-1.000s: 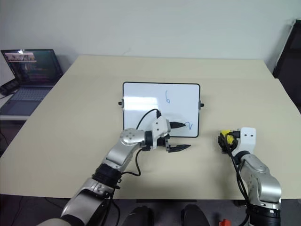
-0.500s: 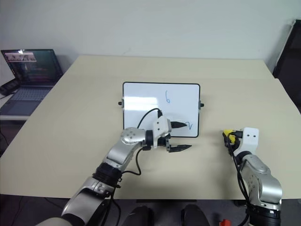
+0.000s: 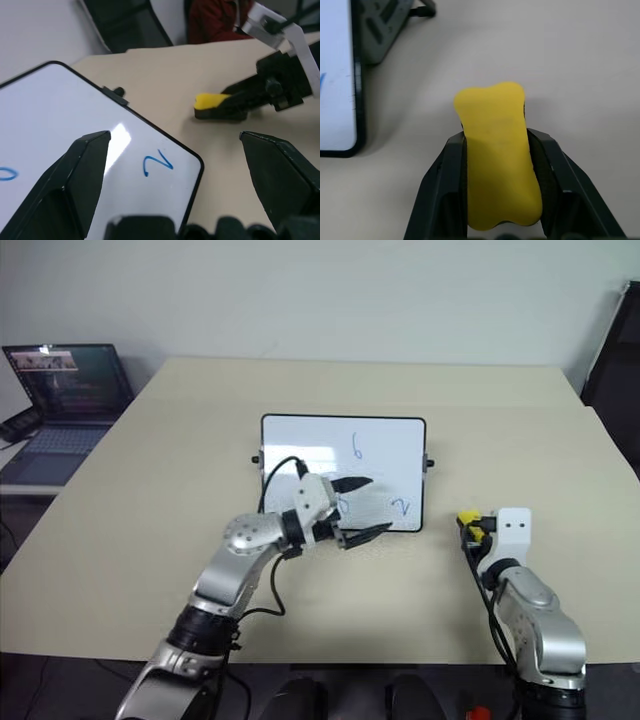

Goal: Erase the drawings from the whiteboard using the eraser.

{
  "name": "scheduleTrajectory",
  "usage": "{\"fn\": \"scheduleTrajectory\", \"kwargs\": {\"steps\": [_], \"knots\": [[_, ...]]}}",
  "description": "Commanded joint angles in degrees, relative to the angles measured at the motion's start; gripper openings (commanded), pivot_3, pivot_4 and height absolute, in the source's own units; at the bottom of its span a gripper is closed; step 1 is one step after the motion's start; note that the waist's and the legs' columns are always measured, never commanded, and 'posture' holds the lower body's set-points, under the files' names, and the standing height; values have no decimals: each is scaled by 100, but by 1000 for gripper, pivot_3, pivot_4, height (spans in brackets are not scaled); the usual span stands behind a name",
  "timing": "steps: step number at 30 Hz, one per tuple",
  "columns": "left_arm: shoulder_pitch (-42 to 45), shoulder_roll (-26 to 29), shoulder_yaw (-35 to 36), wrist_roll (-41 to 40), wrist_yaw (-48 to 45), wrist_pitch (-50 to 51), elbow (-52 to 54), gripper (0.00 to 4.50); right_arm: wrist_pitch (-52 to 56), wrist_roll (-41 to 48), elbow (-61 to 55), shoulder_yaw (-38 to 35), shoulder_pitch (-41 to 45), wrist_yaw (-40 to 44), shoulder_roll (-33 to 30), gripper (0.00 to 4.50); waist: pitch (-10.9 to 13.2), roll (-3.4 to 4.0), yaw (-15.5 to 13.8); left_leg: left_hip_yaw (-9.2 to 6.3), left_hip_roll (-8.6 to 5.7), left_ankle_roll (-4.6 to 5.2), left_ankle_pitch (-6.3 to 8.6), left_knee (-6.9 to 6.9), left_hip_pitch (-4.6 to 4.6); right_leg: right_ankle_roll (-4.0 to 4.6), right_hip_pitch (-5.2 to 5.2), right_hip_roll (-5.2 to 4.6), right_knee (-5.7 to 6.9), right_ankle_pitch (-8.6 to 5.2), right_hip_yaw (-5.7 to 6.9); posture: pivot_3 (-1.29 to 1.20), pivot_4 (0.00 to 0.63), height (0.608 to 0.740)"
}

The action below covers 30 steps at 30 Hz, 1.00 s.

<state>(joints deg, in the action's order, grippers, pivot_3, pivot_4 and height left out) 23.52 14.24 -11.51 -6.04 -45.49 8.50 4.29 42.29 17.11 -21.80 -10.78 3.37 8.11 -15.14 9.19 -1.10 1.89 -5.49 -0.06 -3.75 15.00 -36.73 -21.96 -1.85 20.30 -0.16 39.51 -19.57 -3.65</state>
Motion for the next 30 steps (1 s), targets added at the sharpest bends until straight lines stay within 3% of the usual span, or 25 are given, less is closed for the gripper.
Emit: {"fn": "scheduleTrajectory", "kwargs": {"steps": [1, 7, 11, 17, 30], "knots": [[-253, 184, 173, -74, 218, 213, 607, 4500, -247, -72, -297, 157, 14, 79, -27, 1327, 1, 1, 1, -1, 0, 0, 0, 1, 0, 0, 0, -1, 0, 0, 1, 0, 150, 740], [-791, 339, 336, -149, 591, 493, 1132, 4500, -385, -185, -539, 388, 4, 225, -202, 1327, 3, 3, -6, -2, -3, 0, 0, 0, 1, -1, -1, -2, 1, 0, 3, 0, 150, 740], [-1435, 267, 325, -13, 953, 191, 1134, 4500, -428, -216, -932, 412, -140, 284, -291, 1327, 3, 3, -3, -4, -1, 0, 0, 2, 2, -1, -2, -6, -4, 0, 3, 0, 150, 740], [-1694, 257, 368, -88, 1031, -141, 908, 4500, -407, -273, -1337, 663, -126, 375, -369, 1327, 5, 2, -10, -9, -1, 0, 0, 2, 3, 0, -5, -14, -3, 0, 8, 0, 150, 740], [-1298, 271, 181, 8, 959, -870, 257, 4500, -588, -384, -1287, 1117, 243, 453, -309, 1327, 5, 2, -10, -9, -5, 0, 0, 3, 0, -1, -5, -13, -10, 0, 10, 0, 150, 740]]}}
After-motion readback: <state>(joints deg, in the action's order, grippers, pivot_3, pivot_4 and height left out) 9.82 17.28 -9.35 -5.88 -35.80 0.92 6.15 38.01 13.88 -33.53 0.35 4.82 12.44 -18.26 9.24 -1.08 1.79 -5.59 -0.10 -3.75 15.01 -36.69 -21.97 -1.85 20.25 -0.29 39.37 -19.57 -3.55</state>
